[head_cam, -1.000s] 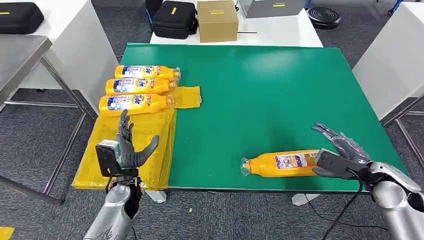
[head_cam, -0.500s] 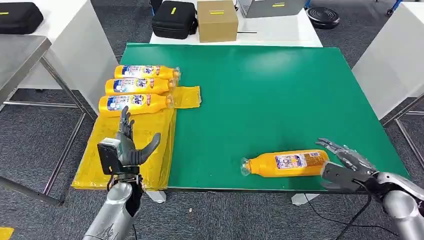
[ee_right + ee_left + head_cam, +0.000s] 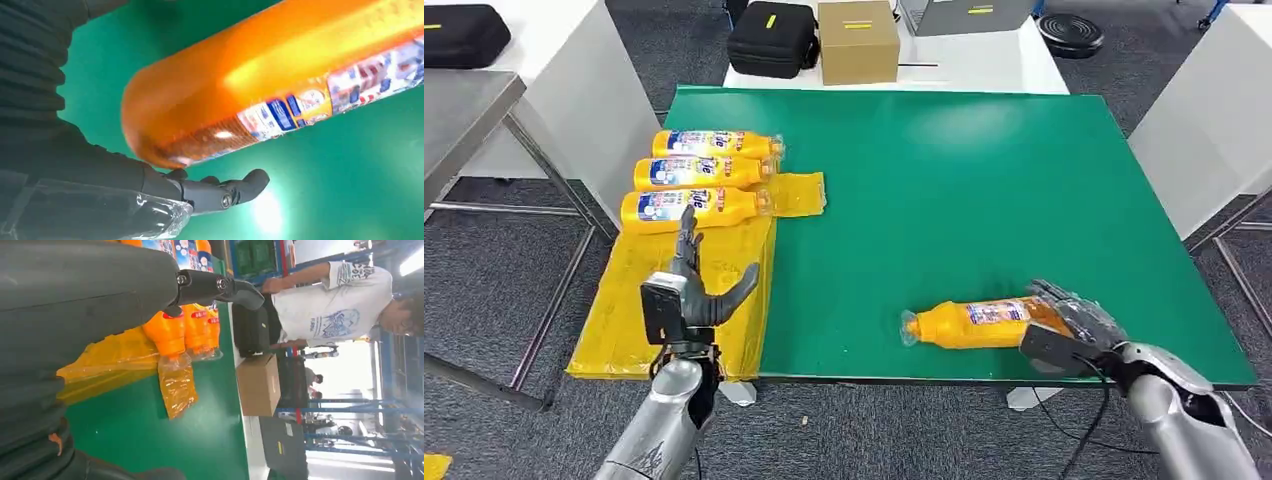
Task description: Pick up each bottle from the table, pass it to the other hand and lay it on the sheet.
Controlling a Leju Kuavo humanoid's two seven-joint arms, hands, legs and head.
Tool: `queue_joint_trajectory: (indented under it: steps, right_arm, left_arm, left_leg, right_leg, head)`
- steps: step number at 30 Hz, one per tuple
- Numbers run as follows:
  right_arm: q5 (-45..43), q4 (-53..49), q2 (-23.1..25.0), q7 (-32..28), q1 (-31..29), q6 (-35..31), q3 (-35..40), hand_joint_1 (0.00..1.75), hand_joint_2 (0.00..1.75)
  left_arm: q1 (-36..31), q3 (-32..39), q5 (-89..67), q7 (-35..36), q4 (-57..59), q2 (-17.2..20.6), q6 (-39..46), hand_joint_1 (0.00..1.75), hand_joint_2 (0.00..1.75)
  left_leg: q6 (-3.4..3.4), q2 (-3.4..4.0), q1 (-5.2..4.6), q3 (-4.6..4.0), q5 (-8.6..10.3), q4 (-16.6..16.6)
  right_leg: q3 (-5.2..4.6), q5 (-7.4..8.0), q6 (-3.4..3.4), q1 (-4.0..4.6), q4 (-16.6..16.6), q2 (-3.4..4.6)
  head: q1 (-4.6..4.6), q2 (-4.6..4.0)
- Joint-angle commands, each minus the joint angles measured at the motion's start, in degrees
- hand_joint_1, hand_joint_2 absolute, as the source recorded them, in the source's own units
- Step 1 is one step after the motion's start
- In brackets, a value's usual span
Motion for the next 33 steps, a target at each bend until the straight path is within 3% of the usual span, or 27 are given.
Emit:
queue_joint_trajectory:
  steps: [1, 5, 12, 19, 33]
  right_arm:
    - [-0.1, 8.8, 4.6, -1.1, -6.0, -3.3, 2.1, 0.00, 1.75]
    - [-1.6, 7.6, 5.3, -4.0, -5.9, -5.6, 0.5, 0.00, 1.75]
    - [-1.7, 7.4, 6.3, -4.0, -3.8, -5.1, 0.8, 0.00, 1.75]
    - [-2.2, 11.3, 6.6, -4.6, -8.0, -4.2, 3.8, 0.00, 1.75]
    - [-4.6, 18.1, 5.8, -4.1, -10.0, -2.1, 6.9, 0.00, 1.75]
  left_arm:
    - [-2.0, -0.5, 0.0, -0.4, 4.6, 0.8, 0.8, 0.00, 1.75]
    - [-1.9, -0.5, -0.5, -0.5, 4.6, 0.5, 0.7, 0.00, 1.75]
    - [-2.3, -0.6, -1.2, -0.3, 4.8, -0.2, 0.8, 0.00, 1.75]
    - [-1.4, 0.1, -1.3, 0.3, 3.1, 0.7, 0.7, 0.00, 1.75]
    - [-1.8, -0.1, -1.4, 0.9, 4.6, 0.7, 1.0, 0.00, 1.75]
  left_leg:
    - [-0.15, 0.20, 0.11, 0.41, -0.16, 0.0]
    - [-0.12, 0.23, 0.08, 0.27, -0.15, 0.0]
    - [-0.09, 0.03, 0.06, 0.21, -0.09, 0.0]
    - [-0.14, 0.24, 0.08, 0.30, -0.16, 0.0]
    - [-0.11, 0.15, 0.07, 0.26, -0.13, 0.0]
  right_leg:
    - [0.38, -0.08, -0.13, 0.12, -0.1, 0.17]
    - [0.29, -0.06, -0.10, 0.08, -0.1, 0.20]
    - [0.24, -0.06, -0.08, 0.06, -0.1, 0.03]
    - [0.29, -0.07, -0.12, 0.07, 0.0, 0.22]
    - [0.28, -0.07, -0.09, 0.07, -0.1, 0.13]
  head:
    - [0.00, 0.00]
    - [0.00, 0.00]
    - [0.00, 0.00]
    - [-0.02, 0.00]
    - [-0.02, 0.00]
